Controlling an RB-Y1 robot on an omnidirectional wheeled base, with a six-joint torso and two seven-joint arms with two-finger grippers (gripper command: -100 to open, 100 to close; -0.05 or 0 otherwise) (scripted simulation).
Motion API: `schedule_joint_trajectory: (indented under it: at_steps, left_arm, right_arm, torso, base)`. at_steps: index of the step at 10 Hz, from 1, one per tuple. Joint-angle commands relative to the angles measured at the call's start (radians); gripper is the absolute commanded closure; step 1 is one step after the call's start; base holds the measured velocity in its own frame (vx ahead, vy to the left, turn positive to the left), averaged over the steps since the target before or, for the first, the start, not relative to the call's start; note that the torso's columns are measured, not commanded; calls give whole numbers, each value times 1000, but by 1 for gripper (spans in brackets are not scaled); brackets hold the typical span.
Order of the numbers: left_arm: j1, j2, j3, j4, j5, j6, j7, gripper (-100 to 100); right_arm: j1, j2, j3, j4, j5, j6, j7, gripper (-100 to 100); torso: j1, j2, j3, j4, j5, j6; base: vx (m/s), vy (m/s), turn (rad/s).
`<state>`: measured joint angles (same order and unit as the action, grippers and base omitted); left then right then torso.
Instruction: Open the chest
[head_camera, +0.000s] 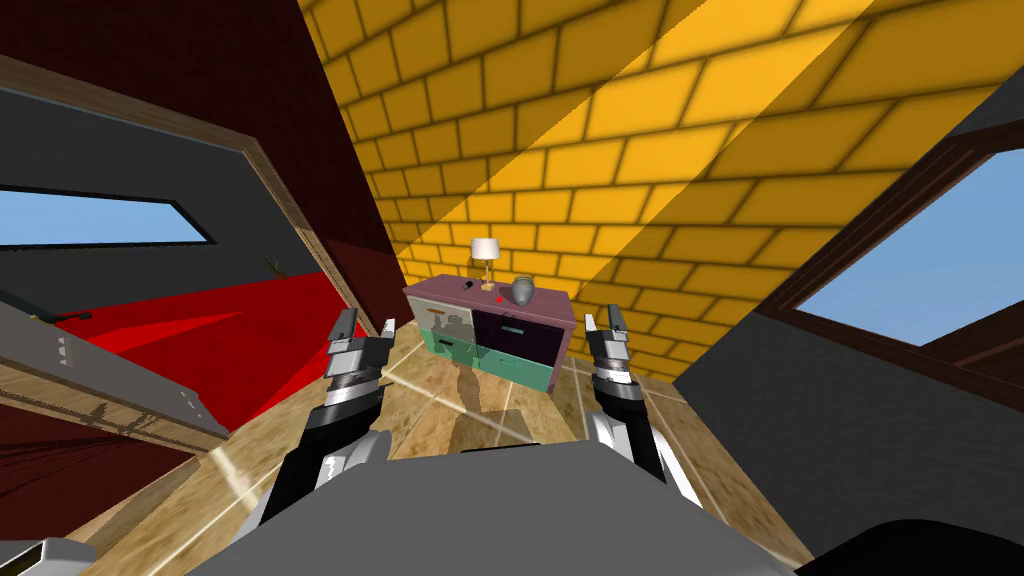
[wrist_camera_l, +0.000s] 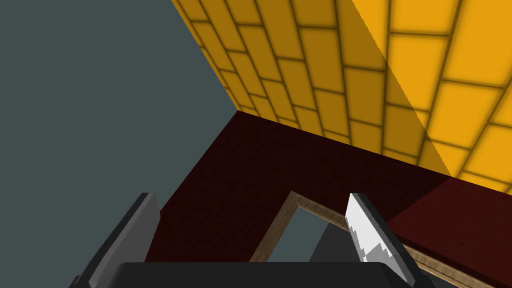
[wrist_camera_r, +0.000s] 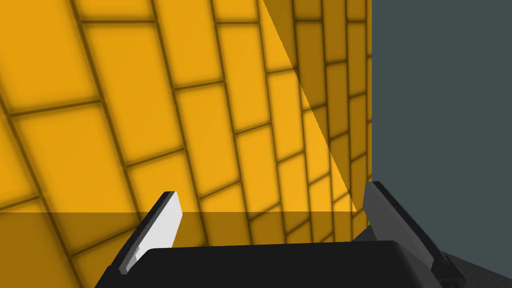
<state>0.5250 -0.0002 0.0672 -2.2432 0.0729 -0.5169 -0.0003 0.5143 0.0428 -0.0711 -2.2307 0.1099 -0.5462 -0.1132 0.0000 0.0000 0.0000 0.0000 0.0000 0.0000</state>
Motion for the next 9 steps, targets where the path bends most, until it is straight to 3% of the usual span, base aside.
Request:
schedule_joint_trajectory:
  at_steps: [1,9]
  left_arm:
    - [0,0,0,0,0,0,0,0]
    - [0,0,0,0,0,0,0,0]
  right_arm:
    - [0,0,0,0,0,0,0,0]
    - [0,0,0,0,0,0,0,0]
  torso:
    - [0,40,-82,41,0,0]
    - [0,618,-1234,617,0,0]
  base:
    - [0,0,0]
    - [0,0,0]
